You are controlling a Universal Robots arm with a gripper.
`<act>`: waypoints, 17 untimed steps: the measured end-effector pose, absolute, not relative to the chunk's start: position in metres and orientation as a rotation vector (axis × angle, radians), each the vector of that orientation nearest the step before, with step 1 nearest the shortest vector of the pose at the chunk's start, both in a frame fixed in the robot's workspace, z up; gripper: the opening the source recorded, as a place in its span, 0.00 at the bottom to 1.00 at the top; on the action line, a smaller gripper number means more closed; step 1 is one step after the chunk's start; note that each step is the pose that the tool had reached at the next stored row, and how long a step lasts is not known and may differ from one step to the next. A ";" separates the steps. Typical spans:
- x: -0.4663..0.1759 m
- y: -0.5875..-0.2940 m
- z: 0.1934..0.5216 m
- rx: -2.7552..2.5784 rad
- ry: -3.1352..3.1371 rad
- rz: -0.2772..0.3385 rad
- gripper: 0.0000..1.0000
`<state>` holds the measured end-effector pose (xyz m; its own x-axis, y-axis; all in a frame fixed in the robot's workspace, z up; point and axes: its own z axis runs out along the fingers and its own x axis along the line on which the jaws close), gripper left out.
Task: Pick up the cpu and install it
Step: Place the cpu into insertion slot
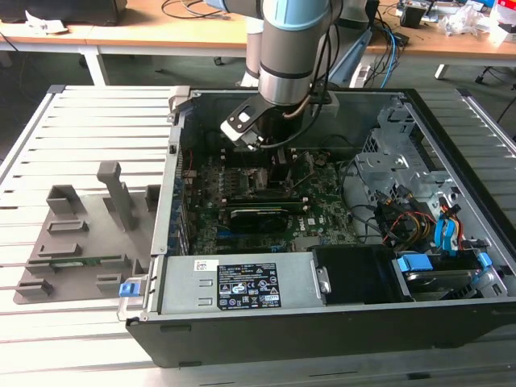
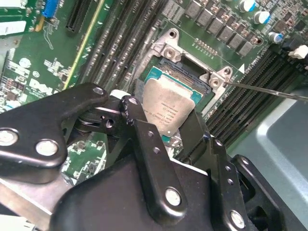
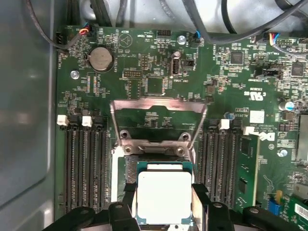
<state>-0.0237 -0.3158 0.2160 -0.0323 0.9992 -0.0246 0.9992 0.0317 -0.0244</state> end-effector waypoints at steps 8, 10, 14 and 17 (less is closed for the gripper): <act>-0.027 -0.310 0.209 2.189 2.235 -0.073 0.54; -0.027 -0.310 0.206 2.188 2.234 -0.075 0.54; -0.027 -0.307 0.201 2.185 2.231 -0.082 0.54; -0.027 -0.305 0.199 2.184 2.231 -0.083 0.54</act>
<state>-0.0274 -0.3048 0.1989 -0.0216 0.9985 -0.0502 0.9995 0.0204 -0.0250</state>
